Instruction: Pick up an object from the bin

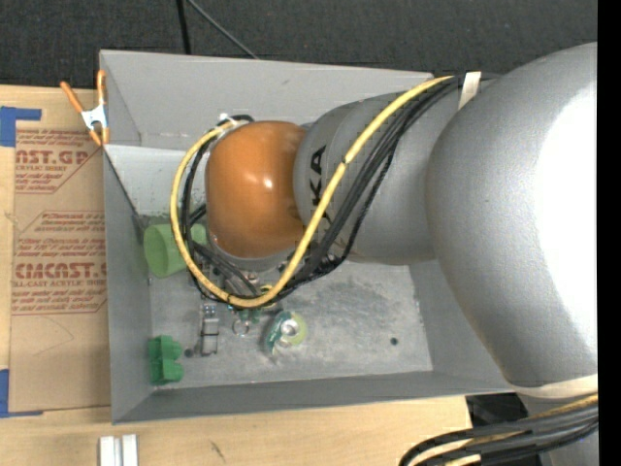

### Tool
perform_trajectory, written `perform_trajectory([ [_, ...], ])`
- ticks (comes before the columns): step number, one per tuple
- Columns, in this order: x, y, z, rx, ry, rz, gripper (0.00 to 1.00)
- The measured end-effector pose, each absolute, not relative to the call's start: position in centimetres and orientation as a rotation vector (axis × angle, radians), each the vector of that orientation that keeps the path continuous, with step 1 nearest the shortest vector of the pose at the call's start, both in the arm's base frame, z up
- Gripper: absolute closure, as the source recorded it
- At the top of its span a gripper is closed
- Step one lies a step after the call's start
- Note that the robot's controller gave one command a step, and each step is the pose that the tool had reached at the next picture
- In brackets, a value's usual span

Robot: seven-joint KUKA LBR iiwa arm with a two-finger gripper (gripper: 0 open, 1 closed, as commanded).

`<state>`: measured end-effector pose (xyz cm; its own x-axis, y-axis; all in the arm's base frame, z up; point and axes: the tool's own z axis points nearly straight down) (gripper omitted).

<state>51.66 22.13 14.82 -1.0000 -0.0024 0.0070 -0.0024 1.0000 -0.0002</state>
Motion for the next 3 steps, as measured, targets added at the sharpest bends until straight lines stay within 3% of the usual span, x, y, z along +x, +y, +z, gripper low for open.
perform_trajectory([
  [1, 48.8, 24.1, 6.6, 0.004, -3.135, 0.0, 0.0],
  [2, 49.1, 24.0, 7.0, 0.001, -3.14, -0.002, 1.0],
  [3, 50.5, 24.0, 20.9, 0.04, -3.15, -0.007, 1.0],
])
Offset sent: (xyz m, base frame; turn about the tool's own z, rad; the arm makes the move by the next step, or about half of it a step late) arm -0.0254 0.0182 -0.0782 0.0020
